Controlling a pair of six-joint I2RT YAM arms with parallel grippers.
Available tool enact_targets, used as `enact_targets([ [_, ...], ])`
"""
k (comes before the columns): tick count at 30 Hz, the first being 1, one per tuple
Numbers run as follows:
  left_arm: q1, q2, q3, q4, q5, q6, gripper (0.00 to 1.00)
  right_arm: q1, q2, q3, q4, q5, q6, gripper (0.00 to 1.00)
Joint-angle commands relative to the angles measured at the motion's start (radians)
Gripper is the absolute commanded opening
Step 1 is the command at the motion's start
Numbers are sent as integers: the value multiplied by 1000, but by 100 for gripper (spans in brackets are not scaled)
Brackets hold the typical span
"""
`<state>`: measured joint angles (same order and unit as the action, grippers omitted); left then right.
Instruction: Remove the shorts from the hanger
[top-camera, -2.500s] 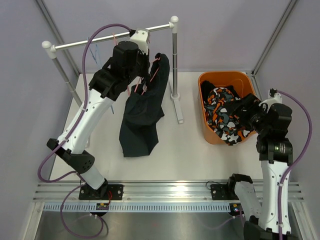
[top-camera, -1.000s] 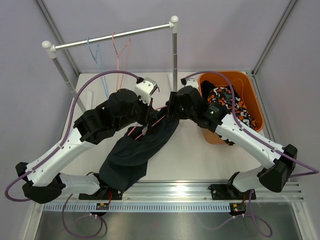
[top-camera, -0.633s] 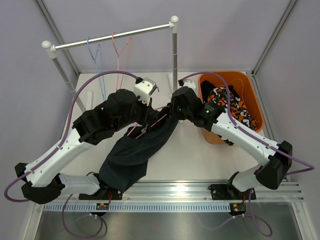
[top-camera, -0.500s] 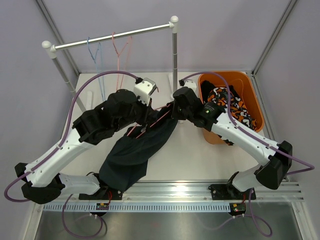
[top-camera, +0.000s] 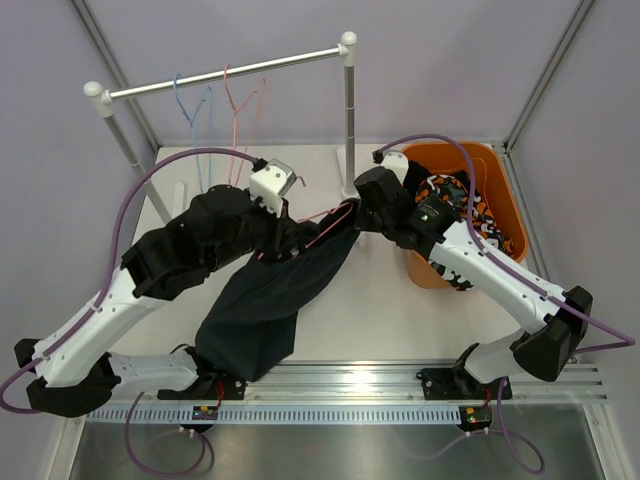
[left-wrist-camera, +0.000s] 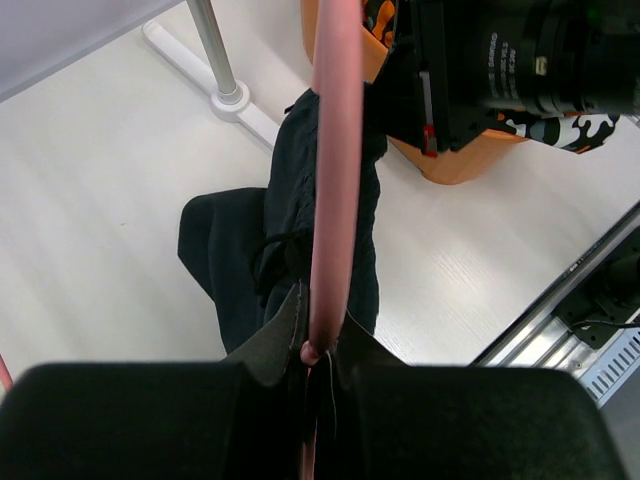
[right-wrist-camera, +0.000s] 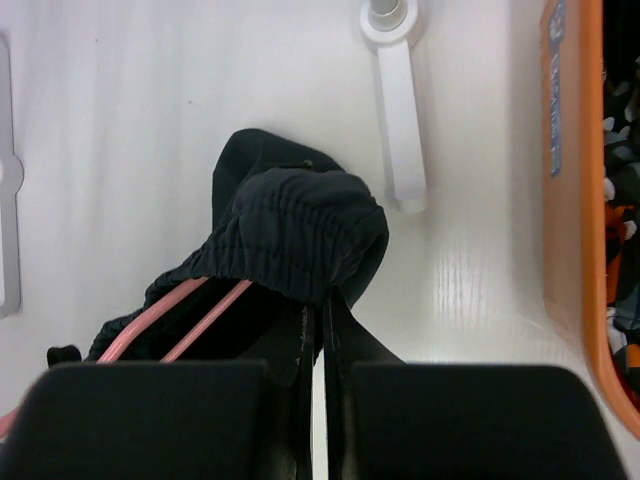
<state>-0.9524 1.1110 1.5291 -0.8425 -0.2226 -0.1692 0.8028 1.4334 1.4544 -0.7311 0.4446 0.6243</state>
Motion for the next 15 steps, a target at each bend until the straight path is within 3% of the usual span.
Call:
enact_targets([
  [1,-5,-62,-10,-23,19,17,0,-68,-22,47,-33,97,-38,0],
  [11,-5,-152,-72,37,16,13,0,-113,-8,78,-18,2,-54,0],
  [15,-5,-184,-96,138,-24,4,0,-12,-36,47,-10,-3,-32,0],
])
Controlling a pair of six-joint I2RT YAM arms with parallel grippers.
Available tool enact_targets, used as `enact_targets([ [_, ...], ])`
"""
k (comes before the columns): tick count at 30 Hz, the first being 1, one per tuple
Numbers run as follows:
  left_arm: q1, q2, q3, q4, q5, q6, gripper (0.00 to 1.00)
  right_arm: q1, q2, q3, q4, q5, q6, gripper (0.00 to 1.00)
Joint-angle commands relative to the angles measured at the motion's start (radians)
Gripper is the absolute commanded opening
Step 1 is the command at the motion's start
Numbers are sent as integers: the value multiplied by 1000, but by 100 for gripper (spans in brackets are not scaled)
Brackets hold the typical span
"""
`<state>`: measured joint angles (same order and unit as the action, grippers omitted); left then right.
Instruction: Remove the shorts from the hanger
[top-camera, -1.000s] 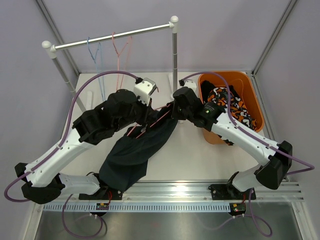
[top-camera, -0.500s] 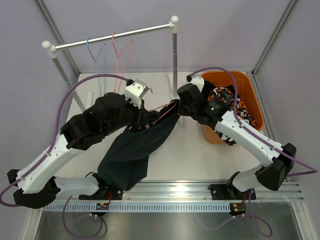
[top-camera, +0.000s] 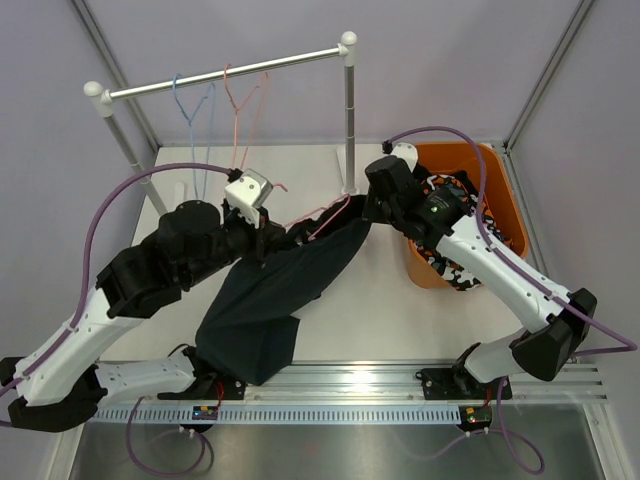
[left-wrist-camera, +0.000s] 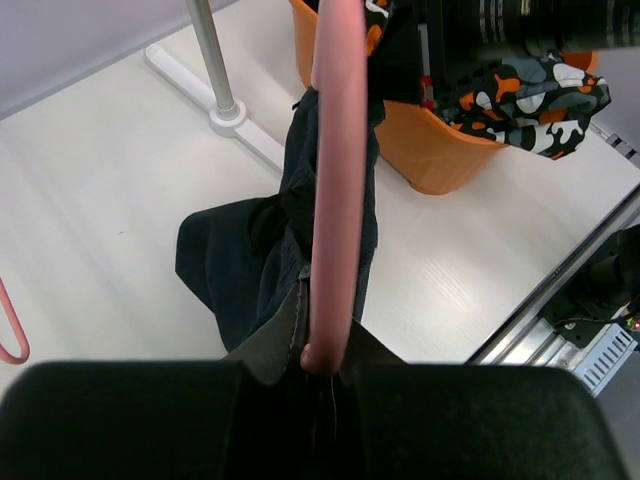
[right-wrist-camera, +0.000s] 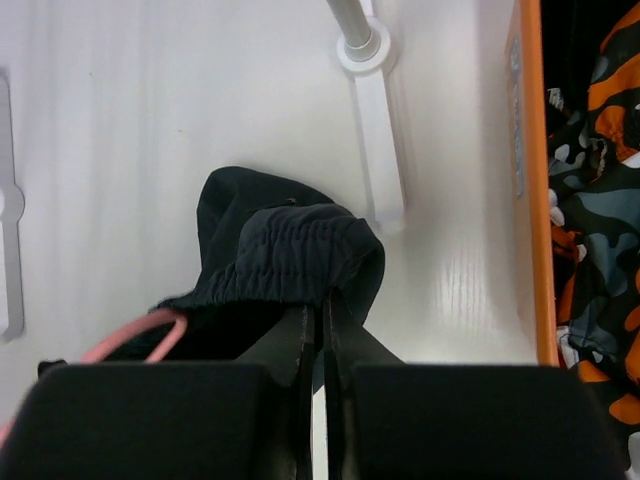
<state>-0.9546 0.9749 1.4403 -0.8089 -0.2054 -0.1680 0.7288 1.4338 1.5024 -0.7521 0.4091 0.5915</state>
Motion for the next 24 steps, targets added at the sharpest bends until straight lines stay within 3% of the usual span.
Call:
enact_targets([
  [1,-3,-53,-11,152,-48,4,0,90,-36,-4,7,49,5,0],
  [9,-3,-47,-9,384,-135,9,0,290,-67,-48,16,94,67,0],
  [16,-3,-62,-73,722,-244,10,0,440,-93,33,-16,134,57,0],
  [24,-1,24,31,723,-367,88,0,472,-105,199,-130,288,-33,0],
])
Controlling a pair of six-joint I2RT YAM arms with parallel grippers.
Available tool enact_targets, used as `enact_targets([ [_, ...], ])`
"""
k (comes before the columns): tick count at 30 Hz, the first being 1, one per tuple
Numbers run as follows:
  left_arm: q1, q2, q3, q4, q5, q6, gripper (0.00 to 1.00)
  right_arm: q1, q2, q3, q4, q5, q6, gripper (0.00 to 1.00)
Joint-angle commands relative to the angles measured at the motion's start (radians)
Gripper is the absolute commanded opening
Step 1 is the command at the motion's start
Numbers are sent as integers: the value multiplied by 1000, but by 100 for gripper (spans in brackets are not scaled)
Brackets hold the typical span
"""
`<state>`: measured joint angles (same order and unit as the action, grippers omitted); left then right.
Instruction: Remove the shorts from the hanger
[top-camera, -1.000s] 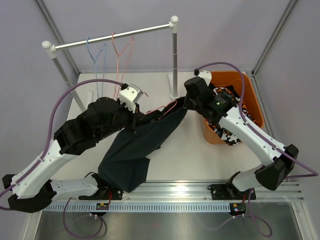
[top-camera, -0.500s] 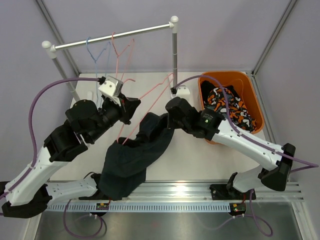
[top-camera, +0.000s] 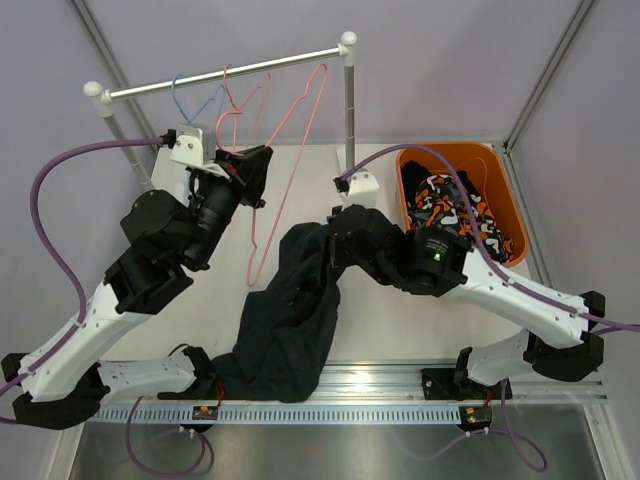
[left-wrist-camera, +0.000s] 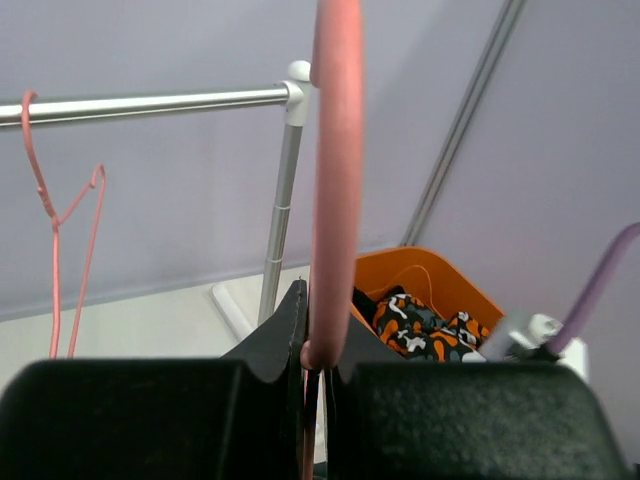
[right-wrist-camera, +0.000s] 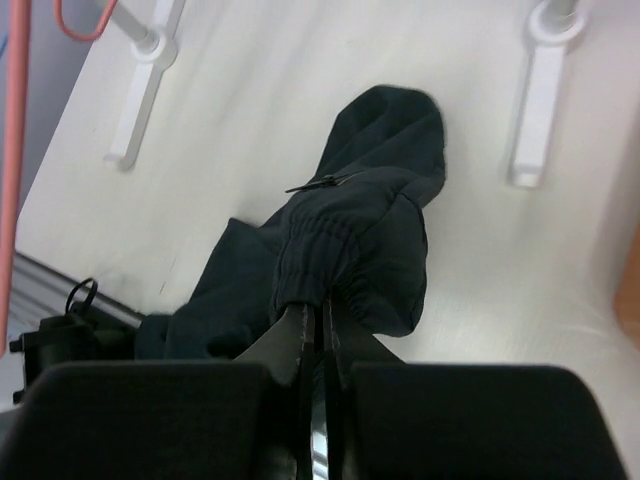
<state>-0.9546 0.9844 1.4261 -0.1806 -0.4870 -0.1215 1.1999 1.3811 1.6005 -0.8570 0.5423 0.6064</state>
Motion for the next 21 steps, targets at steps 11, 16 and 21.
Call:
enact_targets([
  [11,-1,-90,-84,-8,-73,-12,0,-421,125,947,-52,402,-489,0],
  [16,-1,-130,-133,-53,-81,-9,0,-441,-19,689,716,617,-994,0],
  [21,-1,-147,-177,-45,-70,-17,0,-509,-8,655,736,617,-1010,0],
])
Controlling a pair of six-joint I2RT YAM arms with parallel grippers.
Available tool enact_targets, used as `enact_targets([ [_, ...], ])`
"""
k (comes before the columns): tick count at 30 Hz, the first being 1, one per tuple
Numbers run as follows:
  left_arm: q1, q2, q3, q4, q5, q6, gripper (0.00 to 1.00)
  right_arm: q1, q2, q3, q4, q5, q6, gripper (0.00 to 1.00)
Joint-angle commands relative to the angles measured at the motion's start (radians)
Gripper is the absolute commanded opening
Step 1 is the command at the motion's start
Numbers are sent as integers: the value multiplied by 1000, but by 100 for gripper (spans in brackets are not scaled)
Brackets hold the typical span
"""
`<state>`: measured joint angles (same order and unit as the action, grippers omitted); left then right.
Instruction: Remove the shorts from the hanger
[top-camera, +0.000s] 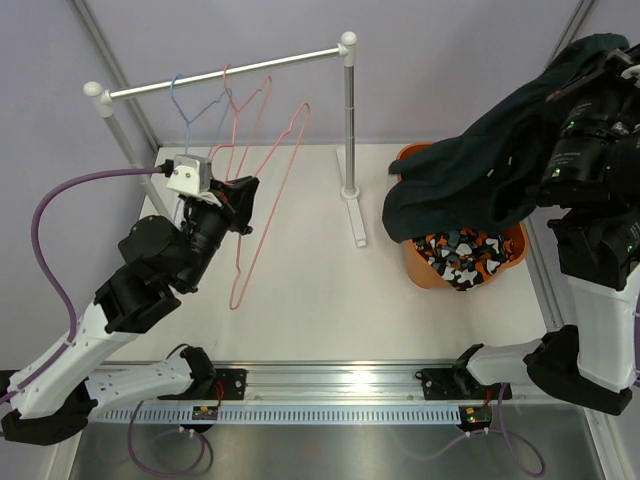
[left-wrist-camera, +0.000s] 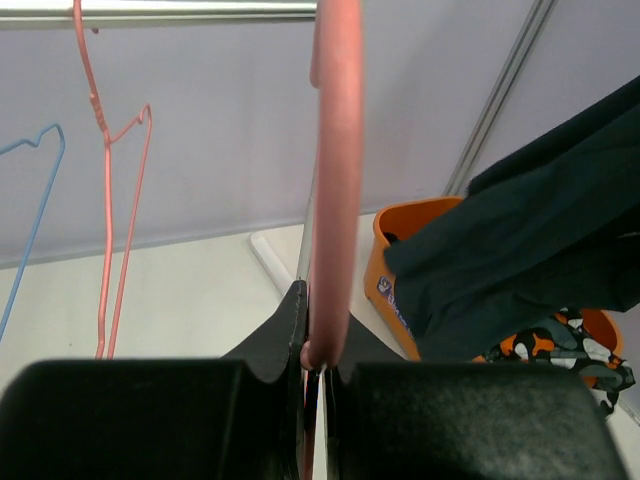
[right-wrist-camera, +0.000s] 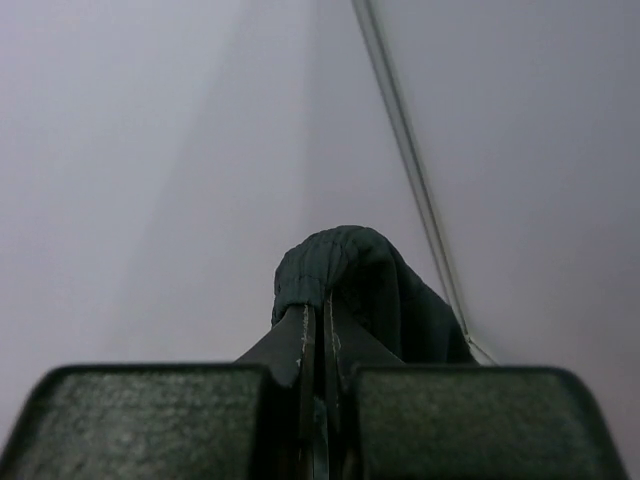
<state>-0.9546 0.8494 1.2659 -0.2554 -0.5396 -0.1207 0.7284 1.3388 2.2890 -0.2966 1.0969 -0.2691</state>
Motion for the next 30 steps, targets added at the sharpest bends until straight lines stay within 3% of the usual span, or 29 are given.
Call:
enact_targets([
  [1,-1,-9,-22,28,-14,-19,0,-47,45,-52,144,57,-112,0],
  [8,-1,-4,-49,28,16,-36,0,-155,42,-213,-218,-126,273,0],
  [11,-3,-1,-42,16,18,-37,0,-237,85,-204,-347,-236,402,0],
  [15,-3,-1,-40,4,20,-37,0,-362,129,-197,-426,-451,516,0],
  [20,-1,25,-28,-33,18,-42,0,-561,139,-276,-506,-561,695,0],
  [24,-1,51,-13,-61,-9,-50,0,-690,50,-579,-399,-800,798,0],
  [26,-1,69,-5,-74,-26,-54,0,-705,16,-773,-328,-834,830,0],
  [29,1,94,23,-97,-33,-62,0,-724,42,-1006,-212,-960,889,0],
  [30,2,114,41,-103,-33,-68,0,-757,80,-1057,-175,-1079,904,0],
])
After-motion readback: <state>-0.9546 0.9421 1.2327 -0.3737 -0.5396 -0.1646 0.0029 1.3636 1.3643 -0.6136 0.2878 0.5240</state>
